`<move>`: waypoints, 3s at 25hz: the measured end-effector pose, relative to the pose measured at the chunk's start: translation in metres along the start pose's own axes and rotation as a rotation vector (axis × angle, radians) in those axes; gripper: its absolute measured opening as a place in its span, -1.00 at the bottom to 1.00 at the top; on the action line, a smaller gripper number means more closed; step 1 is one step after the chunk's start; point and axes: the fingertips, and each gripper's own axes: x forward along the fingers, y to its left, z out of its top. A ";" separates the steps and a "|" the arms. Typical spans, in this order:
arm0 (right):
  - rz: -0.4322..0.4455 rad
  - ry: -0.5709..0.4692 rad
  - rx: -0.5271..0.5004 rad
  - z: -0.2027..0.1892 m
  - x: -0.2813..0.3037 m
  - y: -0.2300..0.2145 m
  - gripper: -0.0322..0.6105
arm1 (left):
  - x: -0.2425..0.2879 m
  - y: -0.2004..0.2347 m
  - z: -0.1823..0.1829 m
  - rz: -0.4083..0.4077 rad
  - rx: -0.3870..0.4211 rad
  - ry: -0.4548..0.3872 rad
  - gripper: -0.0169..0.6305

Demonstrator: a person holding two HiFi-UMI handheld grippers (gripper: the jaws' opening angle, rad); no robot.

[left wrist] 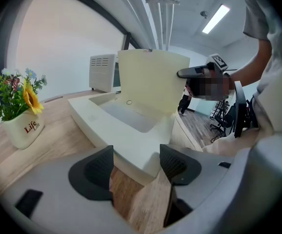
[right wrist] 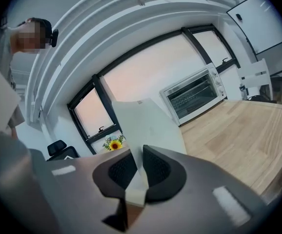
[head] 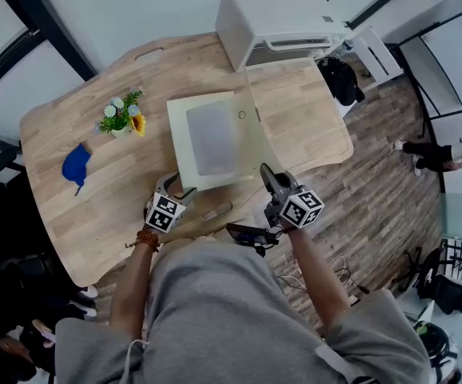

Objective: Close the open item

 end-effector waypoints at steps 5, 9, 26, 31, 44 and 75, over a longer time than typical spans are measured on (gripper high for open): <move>0.058 0.058 -0.038 -0.005 0.006 0.009 -0.79 | 0.000 -0.003 0.003 -0.007 -0.002 0.005 -0.06; 0.084 0.084 -0.059 -0.010 0.013 0.016 -0.78 | -0.002 -0.003 0.005 0.000 0.011 0.004 -0.05; 0.148 0.161 -0.061 -0.034 0.026 0.033 -0.77 | -0.002 -0.004 0.007 0.008 0.055 -0.009 -0.05; 0.156 0.184 -0.058 -0.041 0.029 0.038 -0.76 | -0.002 -0.004 0.006 0.007 0.048 -0.008 -0.05; 0.198 0.319 -0.167 -0.068 0.049 0.057 -0.74 | -0.003 -0.004 0.005 0.005 0.049 -0.009 -0.05; 0.210 0.599 -0.339 -0.133 0.086 0.072 -0.72 | -0.001 -0.005 0.007 0.009 0.012 -0.029 -0.05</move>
